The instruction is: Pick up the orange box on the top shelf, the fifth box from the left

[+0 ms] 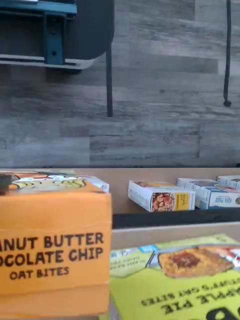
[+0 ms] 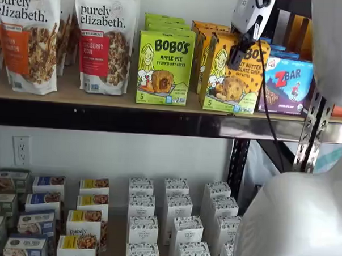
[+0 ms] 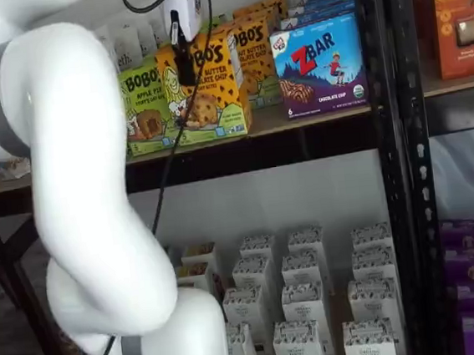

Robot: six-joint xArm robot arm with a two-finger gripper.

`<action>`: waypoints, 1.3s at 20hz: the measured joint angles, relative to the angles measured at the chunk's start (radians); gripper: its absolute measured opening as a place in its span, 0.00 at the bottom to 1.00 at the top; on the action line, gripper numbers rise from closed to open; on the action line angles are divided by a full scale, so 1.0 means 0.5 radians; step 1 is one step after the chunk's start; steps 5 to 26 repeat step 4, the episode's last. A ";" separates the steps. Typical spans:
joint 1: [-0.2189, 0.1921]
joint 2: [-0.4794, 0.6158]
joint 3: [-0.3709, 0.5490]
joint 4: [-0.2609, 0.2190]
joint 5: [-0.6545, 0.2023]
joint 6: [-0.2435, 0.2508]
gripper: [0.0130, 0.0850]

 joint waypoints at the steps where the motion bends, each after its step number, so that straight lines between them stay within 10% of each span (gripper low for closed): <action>1: 0.004 -0.034 0.028 -0.003 0.000 0.004 0.33; 26: 0.011 -0.141 0.116 -0.008 0.025 0.016 0.33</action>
